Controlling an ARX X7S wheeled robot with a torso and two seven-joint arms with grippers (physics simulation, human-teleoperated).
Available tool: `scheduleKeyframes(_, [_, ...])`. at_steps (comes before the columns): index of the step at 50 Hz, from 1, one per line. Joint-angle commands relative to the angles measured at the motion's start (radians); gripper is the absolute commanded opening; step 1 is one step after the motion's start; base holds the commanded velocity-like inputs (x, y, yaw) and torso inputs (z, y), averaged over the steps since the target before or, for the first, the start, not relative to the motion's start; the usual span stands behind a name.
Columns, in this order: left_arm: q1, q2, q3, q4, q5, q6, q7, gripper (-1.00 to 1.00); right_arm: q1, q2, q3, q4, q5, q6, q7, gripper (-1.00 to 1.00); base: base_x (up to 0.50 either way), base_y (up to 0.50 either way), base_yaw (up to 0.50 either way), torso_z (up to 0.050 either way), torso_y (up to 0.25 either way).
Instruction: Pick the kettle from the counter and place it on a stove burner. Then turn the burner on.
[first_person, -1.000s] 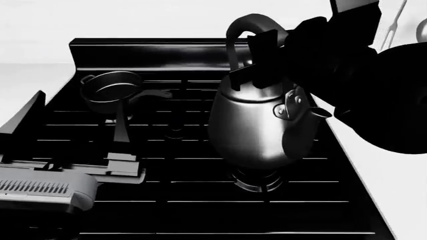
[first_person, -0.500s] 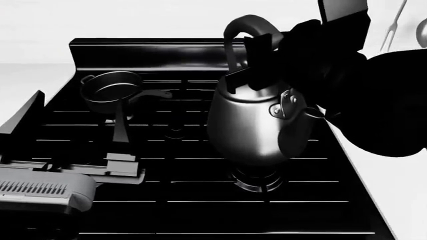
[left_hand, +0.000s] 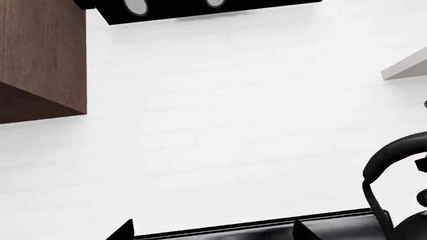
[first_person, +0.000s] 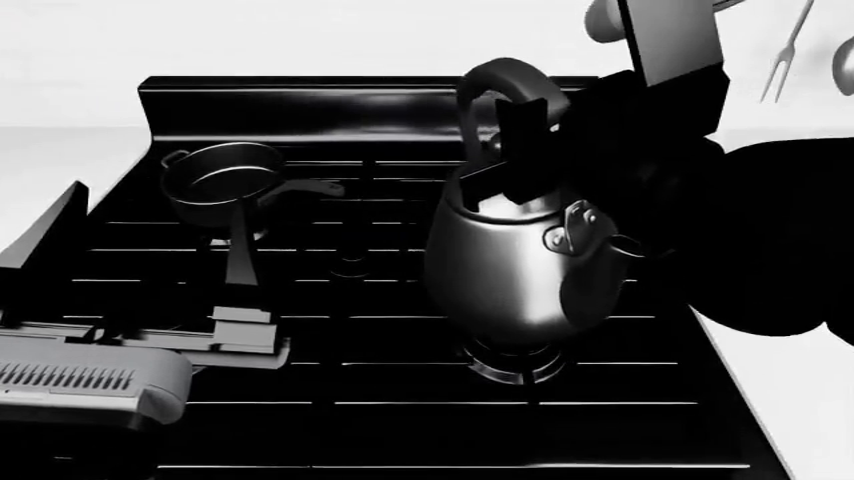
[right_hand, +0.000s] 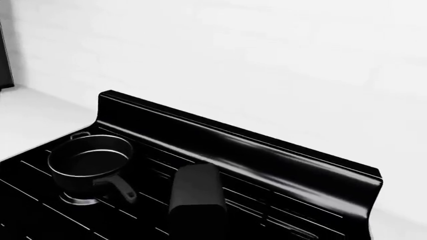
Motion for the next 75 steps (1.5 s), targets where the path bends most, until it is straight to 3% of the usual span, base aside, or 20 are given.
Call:
scheduleKeyframes(1, [-0.003,-0.013,0.008,-0.002,-0.008,0.009,-0.014,1.0,-0.019,0.007,0.037,-0.008,-0.088,-0.028,-0.016,-1.0,0.0,0.0,0.0,0.0,0.01])
scheduleKeyframes(66, [-0.024,-0.078,0.058,-0.005,-0.04,0.051,-0.086,1.0,-0.293,0.11,0.029,-0.111,-0.217,-0.188,-0.115,-1.0,0.0,0.0,0.0,0.001,0.001])
scheduleKeyframes(67, [-0.024,-0.079,0.06,-0.006,-0.04,0.053,-0.086,1.0,-0.294,0.115,0.031,-0.119,-0.215,-0.189,-0.114,1.0,0.0,0.0,0.0,0.0,0.0])
scheduleKeyframes(75, [-0.027,-0.086,0.065,-0.008,-0.046,0.059,-0.094,1.0,-0.303,0.129,0.036,-0.14,-0.208,-0.194,-0.114,1.0,0.0,0.0,0.0,0.0,0.0])
